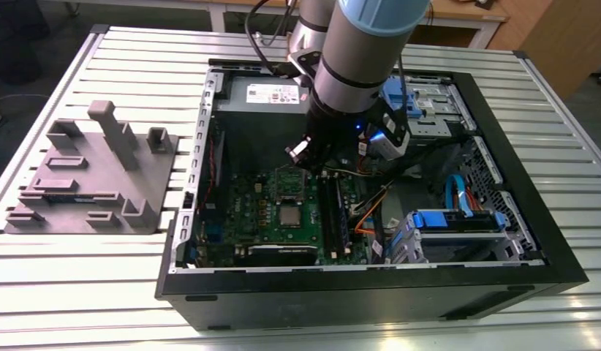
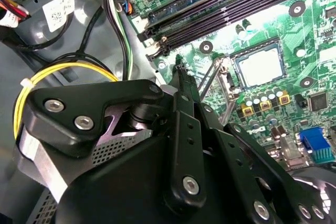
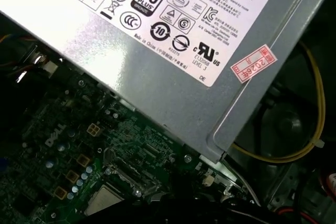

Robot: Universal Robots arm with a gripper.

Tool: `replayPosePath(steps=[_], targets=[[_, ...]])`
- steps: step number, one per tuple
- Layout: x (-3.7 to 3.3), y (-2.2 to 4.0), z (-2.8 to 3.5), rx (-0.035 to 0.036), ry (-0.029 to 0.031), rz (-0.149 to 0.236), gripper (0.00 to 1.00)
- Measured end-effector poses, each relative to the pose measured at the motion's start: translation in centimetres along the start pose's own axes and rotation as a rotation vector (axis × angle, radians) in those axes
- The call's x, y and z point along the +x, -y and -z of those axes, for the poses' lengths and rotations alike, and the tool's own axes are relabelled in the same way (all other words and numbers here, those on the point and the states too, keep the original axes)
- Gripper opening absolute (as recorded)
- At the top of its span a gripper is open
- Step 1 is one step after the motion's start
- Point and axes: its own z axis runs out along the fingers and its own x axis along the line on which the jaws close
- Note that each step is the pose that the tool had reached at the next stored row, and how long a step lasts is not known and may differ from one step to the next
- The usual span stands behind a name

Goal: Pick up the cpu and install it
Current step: 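Close the cpu cover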

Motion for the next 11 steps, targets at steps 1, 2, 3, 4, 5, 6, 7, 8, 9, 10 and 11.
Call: replayPosePath(steps=[1, 2, 3, 4, 5, 6, 7, 8, 9, 10, 11], targets=[[0.0, -0.01, 0.06, -0.0002, 0.0, 0.001, 0.1], [0.0, -0.02, 0.12, -0.0002, -0.0002, 0.003, 0.1], [-0.01, -0.02, 0.17, -0.0002, -0.0004, 0.005, 0.1], [-0.01, -0.03, 0.21, -0.0002, -0.0006, 0.008, 0.1], [-0.01, -0.04, 0.22, -0.0003, -0.0011, 0.012, 0.1], [-0.01, -0.04, 0.25, -0.0003, -0.0017, 0.016, 0.1], [-0.01, -0.05, 0.28, 0.0, -0.0026, 0.021, 0.1], [-0.01, -0.05, 0.31, -0.0001, -0.0032, 0.026, 0.1], [-0.01, -0.06, 0.35, 0.0, -0.0037, 0.03, 0.1], [-0.01, -0.07, 0.38, 0.0, -0.0043, 0.034, 0.1], [-0.02, -0.08, 0.41, 0.0, -0.0047, 0.039, 0.1]])
